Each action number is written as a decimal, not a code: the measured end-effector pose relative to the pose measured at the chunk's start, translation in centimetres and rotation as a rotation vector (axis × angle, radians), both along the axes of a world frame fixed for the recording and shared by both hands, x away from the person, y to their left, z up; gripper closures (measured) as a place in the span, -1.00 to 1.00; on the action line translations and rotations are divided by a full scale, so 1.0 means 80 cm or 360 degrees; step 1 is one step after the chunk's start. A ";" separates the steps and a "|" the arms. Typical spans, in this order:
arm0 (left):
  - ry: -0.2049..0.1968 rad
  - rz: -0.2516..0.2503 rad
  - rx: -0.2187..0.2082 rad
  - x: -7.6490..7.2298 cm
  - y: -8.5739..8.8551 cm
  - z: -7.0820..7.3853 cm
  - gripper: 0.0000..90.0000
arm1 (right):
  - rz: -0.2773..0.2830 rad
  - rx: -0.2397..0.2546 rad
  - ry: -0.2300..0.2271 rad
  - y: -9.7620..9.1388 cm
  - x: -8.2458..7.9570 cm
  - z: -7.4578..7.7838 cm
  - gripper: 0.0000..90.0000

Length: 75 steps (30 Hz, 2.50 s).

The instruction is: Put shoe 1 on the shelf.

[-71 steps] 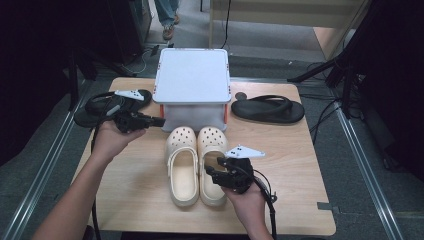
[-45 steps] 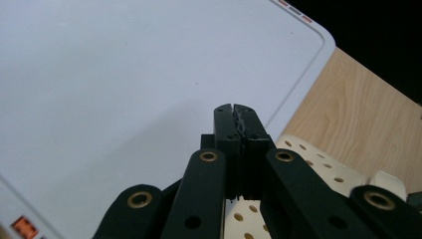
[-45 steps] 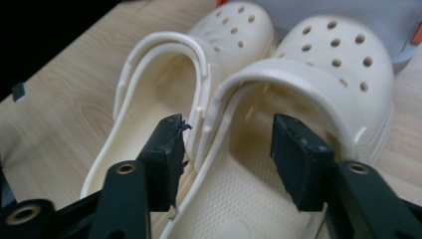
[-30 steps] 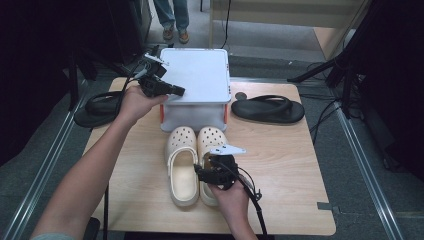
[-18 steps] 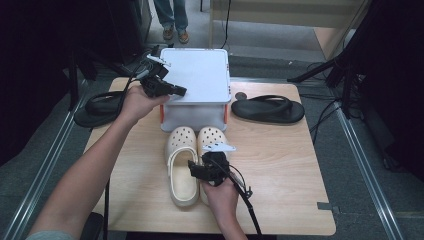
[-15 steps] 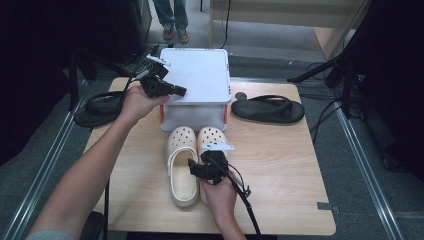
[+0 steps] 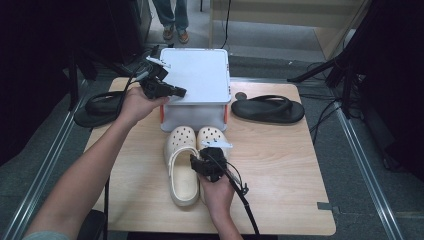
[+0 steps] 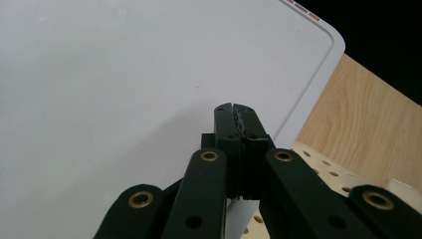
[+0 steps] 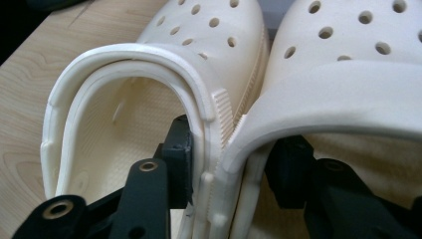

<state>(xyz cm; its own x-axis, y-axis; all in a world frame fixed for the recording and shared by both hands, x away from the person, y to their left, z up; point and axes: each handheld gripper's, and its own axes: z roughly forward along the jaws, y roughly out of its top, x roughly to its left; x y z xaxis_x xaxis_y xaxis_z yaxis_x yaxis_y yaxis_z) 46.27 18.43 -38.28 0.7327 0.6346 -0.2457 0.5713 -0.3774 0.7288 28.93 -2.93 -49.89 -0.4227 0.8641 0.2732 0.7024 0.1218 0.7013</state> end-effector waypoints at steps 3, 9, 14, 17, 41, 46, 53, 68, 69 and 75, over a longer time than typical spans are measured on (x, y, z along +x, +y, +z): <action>0.0023 -0.0001 -0.0017 0.001 0.002 -0.001 1.00 | -0.0023 0.0000 0.0012 0.000 0.000 0.001 0.41; 0.0018 -0.0001 0.0002 0.001 0.001 0.001 1.00 | -0.0042 -0.0033 -0.0041 0.000 -0.003 0.003 0.53; 0.0027 0.0008 0.0003 0.001 0.001 0.001 1.00 | -0.0030 0.0007 -0.0017 -0.004 0.001 0.005 0.54; 0.0033 0.0013 0.0008 0.001 0.001 0.001 1.00 | -0.0015 0.0020 -0.0015 -0.005 0.003 0.007 0.54; 0.0089 0.0000 0.0027 0.006 0.001 0.005 1.00 | -0.0001 0.0036 -0.0093 0.013 0.094 0.029 0.54; 0.0088 -0.0003 0.0012 0.006 0.004 0.004 1.00 | -0.0062 0.0056 -0.0129 0.012 0.113 0.025 0.54; 0.0106 0.0002 -0.0001 0.006 0.004 0.003 1.00 | -0.0102 0.0012 -0.0134 0.016 0.132 0.023 0.54; 0.0087 0.0010 -0.0002 0.006 0.006 0.002 1.00 | -0.0083 -0.0012 -0.0147 0.026 0.135 0.010 0.35; 0.0087 0.0010 -0.0001 0.006 0.006 0.002 1.00 | -0.0079 -0.0008 -0.0144 0.026 0.135 0.010 0.32; 0.0080 0.0009 0.0002 0.005 0.006 0.002 1.00 | -0.0062 0.0017 -0.0105 0.022 0.133 0.008 0.22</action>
<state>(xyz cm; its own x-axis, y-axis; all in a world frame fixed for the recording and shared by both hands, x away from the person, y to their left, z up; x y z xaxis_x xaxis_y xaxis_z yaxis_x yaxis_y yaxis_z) 46.70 18.93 -38.13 0.7158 0.6391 -0.2813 0.6093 -0.3748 0.6987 39.60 -1.19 -49.27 -0.4063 0.8774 0.2550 0.6587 0.0878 0.7473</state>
